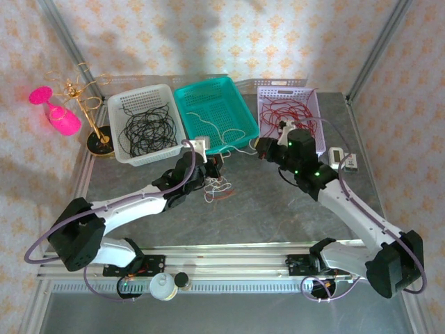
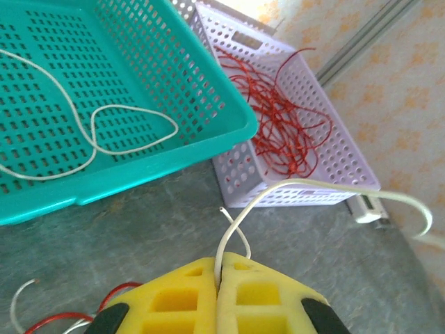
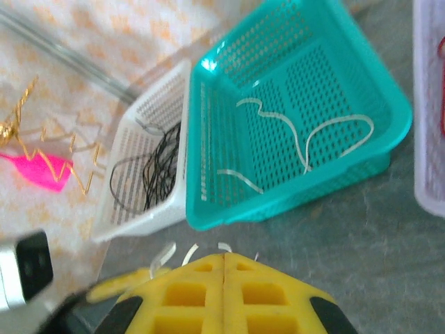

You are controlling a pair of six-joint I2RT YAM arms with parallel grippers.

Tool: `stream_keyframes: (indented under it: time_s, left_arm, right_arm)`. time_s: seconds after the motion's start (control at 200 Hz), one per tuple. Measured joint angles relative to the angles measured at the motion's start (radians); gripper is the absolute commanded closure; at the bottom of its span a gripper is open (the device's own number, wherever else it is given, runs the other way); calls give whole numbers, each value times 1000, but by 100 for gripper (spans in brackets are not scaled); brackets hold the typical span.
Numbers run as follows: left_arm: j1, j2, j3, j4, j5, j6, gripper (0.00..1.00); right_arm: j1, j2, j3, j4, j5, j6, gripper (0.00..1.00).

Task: Untangle the cables

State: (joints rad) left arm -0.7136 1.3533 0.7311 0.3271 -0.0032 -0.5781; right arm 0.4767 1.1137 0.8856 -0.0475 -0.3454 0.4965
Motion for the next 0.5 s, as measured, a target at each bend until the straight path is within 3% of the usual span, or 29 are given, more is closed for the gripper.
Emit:
stream_keyframes:
  time_s: [0.165,0.501]
  left_arm:
    - [0,-11,0,-82,26,71,100]
    - [-41,-24,6,-137,188,162,100]
  right_arm:
    - [0,14,63,78,92,10,100]
    - [1,140,92,304,192,107,100]
